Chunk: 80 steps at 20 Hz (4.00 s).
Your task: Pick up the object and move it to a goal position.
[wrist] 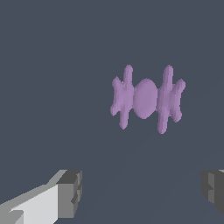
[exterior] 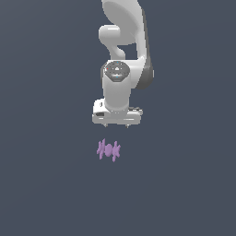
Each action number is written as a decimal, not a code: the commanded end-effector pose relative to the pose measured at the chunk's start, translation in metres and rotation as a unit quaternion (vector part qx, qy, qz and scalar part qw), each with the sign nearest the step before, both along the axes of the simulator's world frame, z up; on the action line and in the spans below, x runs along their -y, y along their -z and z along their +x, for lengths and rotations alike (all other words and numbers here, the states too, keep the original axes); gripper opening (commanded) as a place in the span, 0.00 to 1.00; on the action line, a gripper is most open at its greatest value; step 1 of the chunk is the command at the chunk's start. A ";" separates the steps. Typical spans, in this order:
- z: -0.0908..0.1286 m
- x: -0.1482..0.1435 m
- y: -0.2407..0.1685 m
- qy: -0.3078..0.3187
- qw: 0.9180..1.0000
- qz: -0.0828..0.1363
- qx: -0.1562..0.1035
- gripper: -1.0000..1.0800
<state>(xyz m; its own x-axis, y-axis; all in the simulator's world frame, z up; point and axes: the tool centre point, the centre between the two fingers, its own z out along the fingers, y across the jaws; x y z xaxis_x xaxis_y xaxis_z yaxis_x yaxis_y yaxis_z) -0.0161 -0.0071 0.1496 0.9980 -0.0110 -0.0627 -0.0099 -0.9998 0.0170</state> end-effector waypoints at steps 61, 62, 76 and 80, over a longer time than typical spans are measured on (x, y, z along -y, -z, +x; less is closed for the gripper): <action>0.045 0.019 0.053 -0.482 0.876 0.016 0.011 0.96; 0.046 0.020 0.054 -0.493 0.870 0.017 0.011 0.96; 0.057 0.035 0.076 -0.630 0.776 0.025 0.015 0.96; 0.059 0.038 0.080 -0.654 0.756 0.026 0.016 0.96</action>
<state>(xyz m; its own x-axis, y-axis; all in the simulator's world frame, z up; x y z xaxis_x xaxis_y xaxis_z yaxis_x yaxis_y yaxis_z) 0.0422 -0.0441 0.0709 0.1786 0.9839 -0.0058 0.9839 -0.1787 -0.0029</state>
